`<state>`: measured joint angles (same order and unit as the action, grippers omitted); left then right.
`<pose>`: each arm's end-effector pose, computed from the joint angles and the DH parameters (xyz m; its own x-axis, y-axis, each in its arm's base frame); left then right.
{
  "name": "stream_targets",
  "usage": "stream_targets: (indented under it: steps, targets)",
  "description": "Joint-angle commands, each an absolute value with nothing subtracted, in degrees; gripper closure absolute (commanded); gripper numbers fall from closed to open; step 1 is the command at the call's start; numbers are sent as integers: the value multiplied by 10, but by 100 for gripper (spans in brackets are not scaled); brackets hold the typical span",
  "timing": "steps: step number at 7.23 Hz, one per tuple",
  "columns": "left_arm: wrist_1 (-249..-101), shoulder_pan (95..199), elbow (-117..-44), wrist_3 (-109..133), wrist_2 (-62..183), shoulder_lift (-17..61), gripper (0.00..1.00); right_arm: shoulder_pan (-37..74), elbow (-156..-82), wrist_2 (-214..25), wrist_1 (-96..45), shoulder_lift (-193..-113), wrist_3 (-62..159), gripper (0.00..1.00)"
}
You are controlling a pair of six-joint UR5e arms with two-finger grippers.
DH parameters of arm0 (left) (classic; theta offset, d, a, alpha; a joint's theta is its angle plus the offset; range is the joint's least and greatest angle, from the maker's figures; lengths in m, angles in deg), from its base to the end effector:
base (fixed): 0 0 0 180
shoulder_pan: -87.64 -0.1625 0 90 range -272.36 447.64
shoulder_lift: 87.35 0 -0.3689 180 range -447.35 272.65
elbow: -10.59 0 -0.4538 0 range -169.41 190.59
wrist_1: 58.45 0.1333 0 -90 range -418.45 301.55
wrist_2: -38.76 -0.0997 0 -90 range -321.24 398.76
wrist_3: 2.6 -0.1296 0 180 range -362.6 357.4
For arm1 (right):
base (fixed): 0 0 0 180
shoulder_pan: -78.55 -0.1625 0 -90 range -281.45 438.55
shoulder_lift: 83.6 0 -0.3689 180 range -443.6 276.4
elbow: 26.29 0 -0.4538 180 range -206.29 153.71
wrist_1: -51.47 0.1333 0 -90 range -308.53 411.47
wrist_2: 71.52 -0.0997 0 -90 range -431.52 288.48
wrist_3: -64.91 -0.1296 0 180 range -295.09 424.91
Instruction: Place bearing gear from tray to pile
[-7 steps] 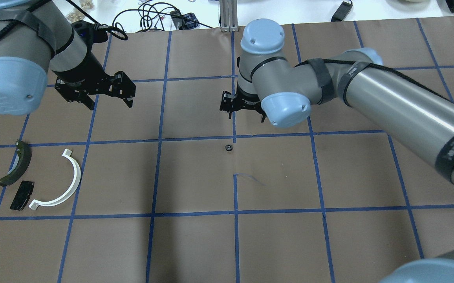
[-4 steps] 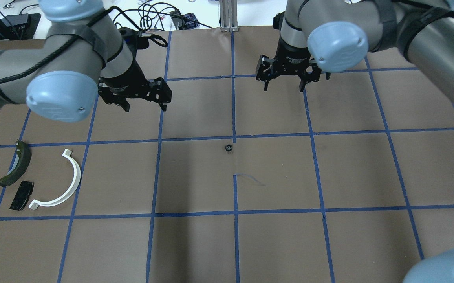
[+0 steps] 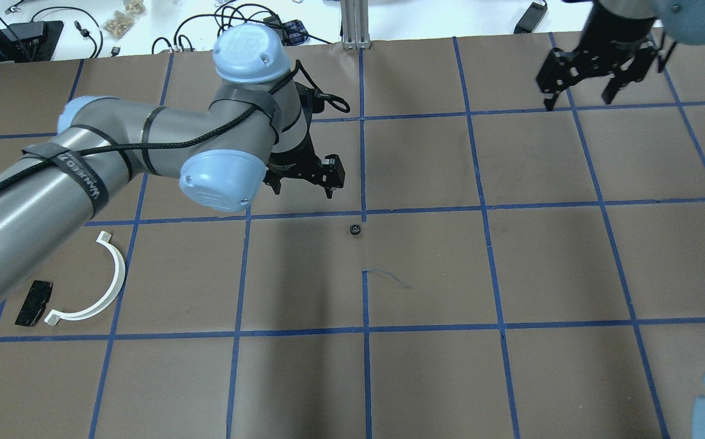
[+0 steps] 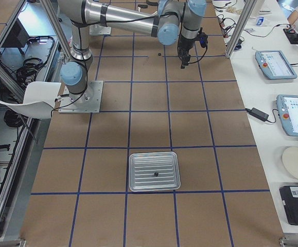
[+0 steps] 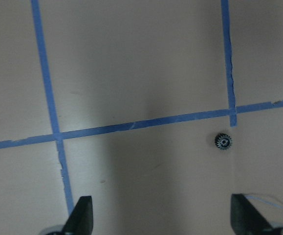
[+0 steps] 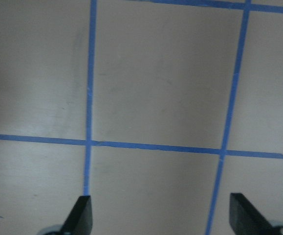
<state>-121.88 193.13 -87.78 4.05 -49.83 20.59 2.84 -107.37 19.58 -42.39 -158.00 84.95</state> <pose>-0.2973 -0.5617 0.1832 -0.9878 0.1537 0.0250 0.1537 0.9881 -0.0017 -0.0320 -0.6555 0.3307 -0.9949 -0.1007 0.0012 -0.1005 0.9935 0.0528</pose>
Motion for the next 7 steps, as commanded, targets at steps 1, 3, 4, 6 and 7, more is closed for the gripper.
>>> stream_targets:
  steps: [1, 3, 4, 6, 7]
  targets:
    - [-1159, 1959, -878, 48, -498, 264, 0, 207, -1074, 193, -434, -1575, 1101, 0]
    - [-1120, 1982, -878, 50, -495, 298, 0, 321, -1074, 225, -484, -1535, 1217, 0]
    - [-1115, 1985, -878, 49, -495, 313, 0, 373, -1073, 223, -520, -1505, 1305, 0]
    - [-1115, 1986, -878, 45, -495, 337, 3, 440, -1074, 224, -579, -1444, 1430, 0]
    - [-1114, 1986, -876, 40, -495, 340, 8, 450, -1075, 222, -618, -1413, 1468, 0]
